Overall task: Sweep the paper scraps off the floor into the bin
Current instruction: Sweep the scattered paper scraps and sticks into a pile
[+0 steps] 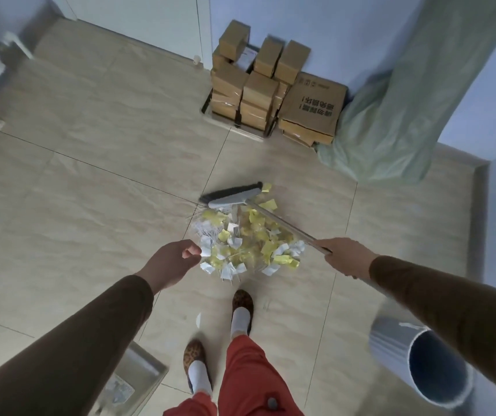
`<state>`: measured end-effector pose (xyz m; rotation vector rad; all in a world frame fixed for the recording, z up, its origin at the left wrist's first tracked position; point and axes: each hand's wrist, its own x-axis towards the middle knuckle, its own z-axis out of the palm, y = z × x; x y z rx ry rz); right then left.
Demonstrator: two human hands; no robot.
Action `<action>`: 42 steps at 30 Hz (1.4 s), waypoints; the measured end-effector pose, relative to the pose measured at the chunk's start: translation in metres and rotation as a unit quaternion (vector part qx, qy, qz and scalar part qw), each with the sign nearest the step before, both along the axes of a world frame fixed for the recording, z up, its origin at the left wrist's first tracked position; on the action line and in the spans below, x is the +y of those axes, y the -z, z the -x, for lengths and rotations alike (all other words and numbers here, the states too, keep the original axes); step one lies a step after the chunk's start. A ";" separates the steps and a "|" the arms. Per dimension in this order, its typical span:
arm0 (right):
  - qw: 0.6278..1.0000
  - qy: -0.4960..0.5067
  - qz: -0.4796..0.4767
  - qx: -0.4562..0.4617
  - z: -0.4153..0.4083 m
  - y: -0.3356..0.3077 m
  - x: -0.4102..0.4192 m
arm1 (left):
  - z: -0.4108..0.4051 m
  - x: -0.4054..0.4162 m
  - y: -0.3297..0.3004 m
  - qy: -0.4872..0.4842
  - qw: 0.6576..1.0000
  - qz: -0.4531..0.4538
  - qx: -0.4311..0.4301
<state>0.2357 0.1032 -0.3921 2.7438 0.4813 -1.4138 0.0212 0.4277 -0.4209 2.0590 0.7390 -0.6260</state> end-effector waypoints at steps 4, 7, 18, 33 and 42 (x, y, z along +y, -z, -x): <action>0.997 0.077 -0.011 -0.013 0.032 -0.032 -0.063 | 0.004 0.003 -0.009 0.024 1.000 -0.005 -0.014; 0.987 0.155 -0.047 -0.018 0.048 -0.027 -0.074 | 0.010 0.003 -0.012 0.036 0.999 -0.011 -0.019; 0.957 0.269 -0.087 0.059 0.116 0.010 -0.020 | 0.069 -0.009 -0.014 0.061 0.997 -0.024 -0.034; 0.913 0.335 -0.234 0.026 0.284 -0.077 -0.023 | 0.184 -0.045 -0.067 0.074 0.995 -0.033 -0.051; 0.874 0.385 -0.285 0.078 0.384 -0.065 -0.052 | 0.316 -0.037 -0.102 0.014 0.997 -0.074 -0.013</action>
